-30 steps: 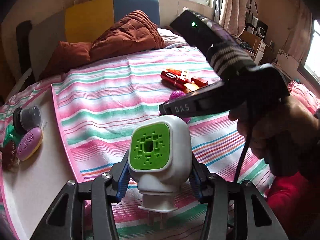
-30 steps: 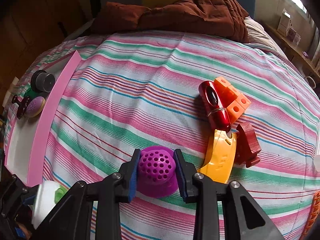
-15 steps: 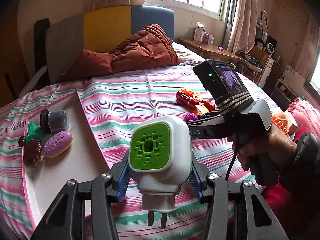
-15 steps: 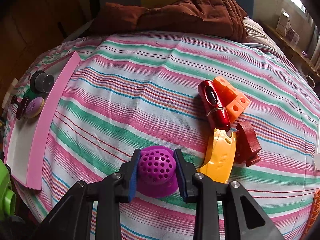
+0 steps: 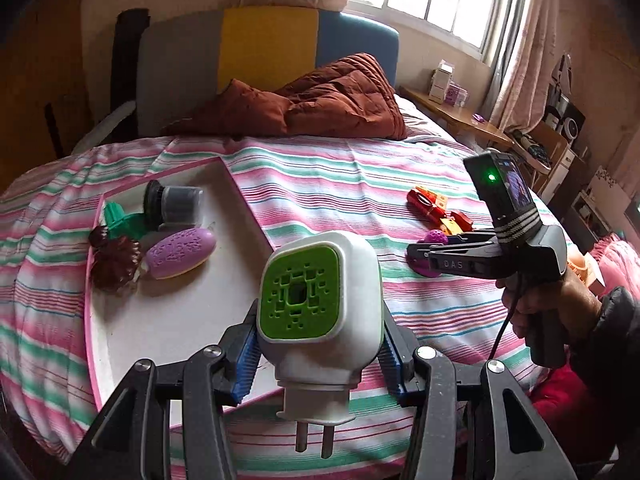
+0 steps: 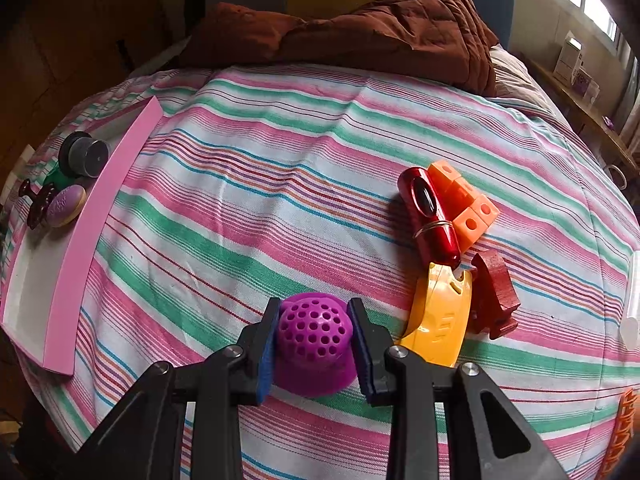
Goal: Organize rigid objects
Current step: 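Carry the plug device into the tray and lower it with the left gripper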
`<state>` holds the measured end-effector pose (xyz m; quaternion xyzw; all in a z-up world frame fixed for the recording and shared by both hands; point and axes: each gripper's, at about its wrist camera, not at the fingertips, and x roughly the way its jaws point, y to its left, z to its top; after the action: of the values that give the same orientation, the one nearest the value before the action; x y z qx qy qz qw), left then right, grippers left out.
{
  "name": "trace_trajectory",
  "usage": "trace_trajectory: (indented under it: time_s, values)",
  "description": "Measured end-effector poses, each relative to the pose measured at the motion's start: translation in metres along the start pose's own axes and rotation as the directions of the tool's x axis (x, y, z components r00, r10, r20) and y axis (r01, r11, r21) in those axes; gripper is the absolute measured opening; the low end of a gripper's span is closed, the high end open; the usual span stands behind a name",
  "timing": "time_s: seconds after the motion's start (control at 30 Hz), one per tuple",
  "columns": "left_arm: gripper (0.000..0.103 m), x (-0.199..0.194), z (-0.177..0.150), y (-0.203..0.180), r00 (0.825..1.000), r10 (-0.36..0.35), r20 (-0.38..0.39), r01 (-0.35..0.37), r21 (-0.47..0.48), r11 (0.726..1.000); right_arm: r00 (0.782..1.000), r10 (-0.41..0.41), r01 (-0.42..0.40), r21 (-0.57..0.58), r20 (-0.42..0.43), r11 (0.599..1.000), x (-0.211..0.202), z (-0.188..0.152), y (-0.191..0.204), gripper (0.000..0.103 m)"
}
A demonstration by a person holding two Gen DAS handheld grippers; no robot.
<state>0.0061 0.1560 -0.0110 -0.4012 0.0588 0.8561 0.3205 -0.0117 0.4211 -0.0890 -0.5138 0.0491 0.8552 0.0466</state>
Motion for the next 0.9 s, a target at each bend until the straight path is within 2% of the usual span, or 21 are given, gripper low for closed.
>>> trace_trajectory:
  time_s: [0.13,0.27,0.4,0.5,0.6,0.67,0.77,0.9]
  values:
    - [0.051,-0.011,-0.006,0.044,0.999,0.049,-0.01,-0.049,-0.102,0.994,1.0,-0.004,0.004,-0.001,0.001,1.0,0.001,0.001,0.001,0.032]
    - [0.051,-0.013,-0.013,0.091,0.994,0.103,-0.037,-0.109,-0.205,0.973,1.0,-0.014,0.014,-0.008,0.002,1.0,0.001,0.001,0.003,0.032]
    - [0.051,-0.005,-0.014,0.123,0.992,0.104,-0.066,-0.119,-0.296,0.948,1.0,-0.018,0.018,-0.008,0.004,1.0,0.0,0.001,0.004,0.032]
    - [0.051,0.005,-0.01,0.127,0.988,0.134,-0.081,-0.152,-0.273,0.95,1.0,-0.018,0.018,-0.007,0.004,1.0,0.0,0.001,0.005,0.032]
    - [0.052,0.02,-0.006,0.133,0.986,0.117,-0.121,-0.147,-0.278,0.949,1.0,-0.018,0.018,-0.006,0.005,1.0,0.001,0.001,0.005,0.032]
    - [0.052,0.029,-0.005,0.136,0.98,0.136,-0.148,-0.175,-0.288,0.942,1.0,-0.018,0.018,-0.006,0.005,1.0,0.001,0.001,0.005,0.032]
    - [0.052,0.038,-0.004,0.14,0.972,0.178,-0.151,-0.214,-0.268,0.939,1.0,-0.018,0.018,-0.007,0.005,1.0,0.001,0.001,0.004,0.032]
    - [0.053,0.043,0.0,0.142,0.968,0.2,-0.148,-0.231,-0.232,0.945,1.0,-0.019,0.019,-0.007,0.005,1.0,0.001,0.001,0.004,0.032]
